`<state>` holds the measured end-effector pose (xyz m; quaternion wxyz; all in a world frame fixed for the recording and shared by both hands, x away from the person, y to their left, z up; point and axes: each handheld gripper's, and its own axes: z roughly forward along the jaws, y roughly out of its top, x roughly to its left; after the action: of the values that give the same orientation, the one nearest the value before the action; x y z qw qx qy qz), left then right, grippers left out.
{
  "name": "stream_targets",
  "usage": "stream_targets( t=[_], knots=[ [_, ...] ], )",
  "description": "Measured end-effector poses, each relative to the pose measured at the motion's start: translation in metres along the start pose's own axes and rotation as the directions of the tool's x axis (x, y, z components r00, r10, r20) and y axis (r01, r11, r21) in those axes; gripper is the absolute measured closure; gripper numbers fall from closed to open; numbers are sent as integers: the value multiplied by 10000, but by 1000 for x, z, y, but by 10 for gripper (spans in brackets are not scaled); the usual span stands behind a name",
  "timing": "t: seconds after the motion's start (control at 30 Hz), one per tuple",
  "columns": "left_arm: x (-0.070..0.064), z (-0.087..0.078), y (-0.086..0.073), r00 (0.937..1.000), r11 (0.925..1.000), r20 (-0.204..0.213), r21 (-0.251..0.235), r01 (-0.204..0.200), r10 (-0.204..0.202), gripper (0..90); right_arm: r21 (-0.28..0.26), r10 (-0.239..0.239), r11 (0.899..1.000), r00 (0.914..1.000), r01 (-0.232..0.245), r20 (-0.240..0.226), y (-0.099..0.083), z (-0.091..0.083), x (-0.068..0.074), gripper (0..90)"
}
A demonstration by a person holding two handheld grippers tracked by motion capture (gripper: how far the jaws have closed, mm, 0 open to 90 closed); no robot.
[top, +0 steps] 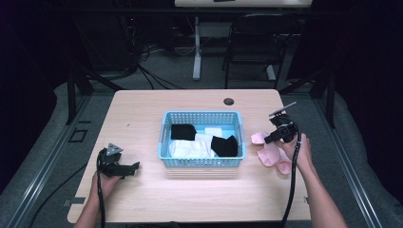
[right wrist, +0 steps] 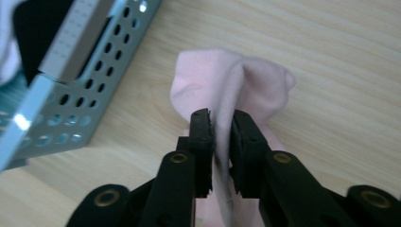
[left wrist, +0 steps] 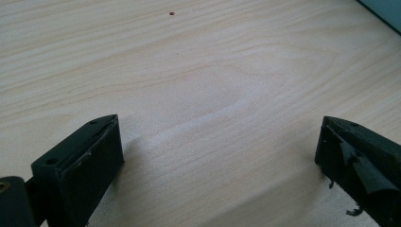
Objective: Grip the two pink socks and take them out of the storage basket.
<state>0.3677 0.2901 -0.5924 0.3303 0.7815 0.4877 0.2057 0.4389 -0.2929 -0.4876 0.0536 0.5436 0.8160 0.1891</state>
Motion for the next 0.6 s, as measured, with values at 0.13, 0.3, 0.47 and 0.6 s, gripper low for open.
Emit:
stream_targets(
  t=[0.13, 0.3, 0.47, 0.6],
  knots=[
    [0, 0, 0, 10000, 10000, 2, 0, -1, 1, 16, -296, 66, 9995, 9997, -58, 241, -3, -2, -1, 620],
    [0, 0, 0, 10000, 10000, 0, 0, -2, 2, 16, -1363, 167, 9905, 9999, -171, -40, -11, -24, -1, 340],
    [0, 0, 0, 10000, 10000, -3, -1, -2, 2, 16, -1804, -254, 9833, 9996, 232, -103, -24, -51, 5, 197],
    [0, 0, 0, 10000, 10000, -6, 1, -2, 2, 16, -1850, -530, 9814, 9986, 511, -58, -38, -61, 11, 138]
  ],
)
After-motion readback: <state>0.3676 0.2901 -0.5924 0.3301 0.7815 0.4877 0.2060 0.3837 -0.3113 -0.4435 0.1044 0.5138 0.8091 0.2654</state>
